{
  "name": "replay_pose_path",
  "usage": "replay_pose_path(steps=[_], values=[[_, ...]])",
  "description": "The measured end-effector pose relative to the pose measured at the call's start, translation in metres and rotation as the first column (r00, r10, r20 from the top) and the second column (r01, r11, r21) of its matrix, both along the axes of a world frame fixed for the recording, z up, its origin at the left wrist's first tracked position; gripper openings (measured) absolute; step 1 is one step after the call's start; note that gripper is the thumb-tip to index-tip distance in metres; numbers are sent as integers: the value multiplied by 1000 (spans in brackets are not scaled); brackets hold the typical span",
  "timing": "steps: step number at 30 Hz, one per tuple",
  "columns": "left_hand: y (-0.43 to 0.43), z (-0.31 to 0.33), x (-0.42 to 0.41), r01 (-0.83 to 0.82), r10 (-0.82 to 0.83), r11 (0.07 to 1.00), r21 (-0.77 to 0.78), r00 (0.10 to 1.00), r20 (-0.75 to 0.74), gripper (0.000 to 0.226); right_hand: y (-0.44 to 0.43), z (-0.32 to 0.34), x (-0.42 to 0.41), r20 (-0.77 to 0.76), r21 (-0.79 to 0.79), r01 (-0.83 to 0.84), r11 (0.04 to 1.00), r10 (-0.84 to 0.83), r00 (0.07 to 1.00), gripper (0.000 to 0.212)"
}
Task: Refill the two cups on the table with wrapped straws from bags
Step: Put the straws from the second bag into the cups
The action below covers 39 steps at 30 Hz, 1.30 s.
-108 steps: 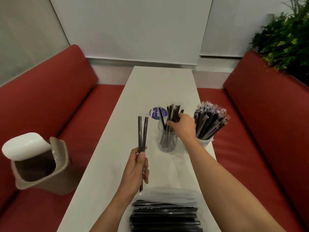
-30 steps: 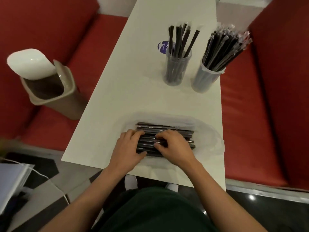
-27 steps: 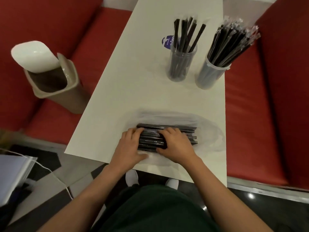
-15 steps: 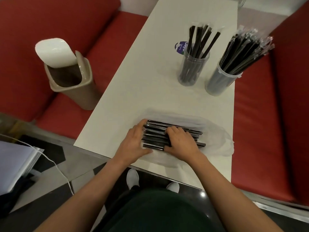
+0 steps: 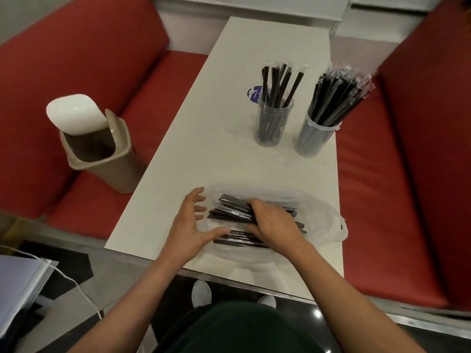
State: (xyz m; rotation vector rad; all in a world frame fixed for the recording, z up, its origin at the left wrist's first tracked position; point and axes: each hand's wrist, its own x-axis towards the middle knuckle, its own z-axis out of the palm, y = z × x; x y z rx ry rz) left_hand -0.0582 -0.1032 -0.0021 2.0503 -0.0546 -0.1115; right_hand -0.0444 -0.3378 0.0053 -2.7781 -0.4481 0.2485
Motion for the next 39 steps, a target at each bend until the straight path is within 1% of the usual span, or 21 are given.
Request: replay_pose_path(steps=[2,3,4,5,7,9,10,11,13,15,16,19,20,22,24,26,29,31,34,37,39], values=[[-9,11,1,-34,33,995,-92,999,-18,96,-8,15,3,-17,134,58,989,-56,998,53],[-15,16,3,-17,13,992,-127,999,-32,88,-10,23,5,-40,243,118,963,-112,993,50],[-22,22,8,24,-31,989,-145,998,-47,80,-12,33,7,-67,374,184,909,-171,983,43],[-30,27,13,86,-96,985,-152,994,-60,73,-12,42,11,-91,503,243,829,-229,969,35],[-47,34,28,210,-230,962,-171,968,-101,61,-11,59,20,-132,734,308,605,-318,939,19],[-64,43,41,298,-331,929,-222,935,-130,57,-8,71,29,-201,879,324,350,-343,918,12],[-71,47,47,321,-360,916,-239,923,-139,59,-5,77,33,-235,910,328,254,-336,912,12],[-78,52,51,343,-385,905,-252,912,-143,57,-2,81,36,-256,925,329,188,-330,908,12],[-89,60,54,391,-441,876,-282,886,-142,44,3,85,39,-278,933,334,132,-325,904,13],[-96,63,52,392,-459,856,-337,876,-148,41,5,86,40,-303,921,363,143,-325,896,14],[-98,62,50,368,-448,855,-365,879,-164,43,5,86,40,-313,908,381,175,-324,893,14],[-100,53,44,270,-401,843,-465,892,-210,43,1,80,43,-305,856,405,321,-320,897,21],[-99,50,42,242,-385,842,-482,896,-223,45,0,76,44,-303,842,409,351,-318,898,24],[-98,44,42,208,-345,856,-474,912,-223,49,-3,71,46,-279,814,410,411,-344,897,29],[-98,43,42,182,-284,880,-438,942,-180,44,-4,68,48,-232,798,402,449,-386,893,33],[-99,45,43,142,-214,908,-394,966,-145,32,-4,71,50,-208,808,386,444,-398,893,33],[-101,49,43,108,-149,927,-359,985,-88,22,-5,75,53,-221,815,395,424,-403,888,23],[-101,51,44,98,-135,926,-364,988,-78,25,-7,78,53,-241,807,409,427,-394,887,19],[-99,53,46,83,-129,916,-393,988,-90,36,-13,82,54,-314,830,426,361,-330,890,19],[-95,49,48,55,-138,888,-457,979,-151,36,-22,88,54,-402,827,477,298,-279,872,16],[-93,50,49,22,-149,860,-509,966,-210,36,-27,90,55,-430,816,506,281,-290,855,19]])
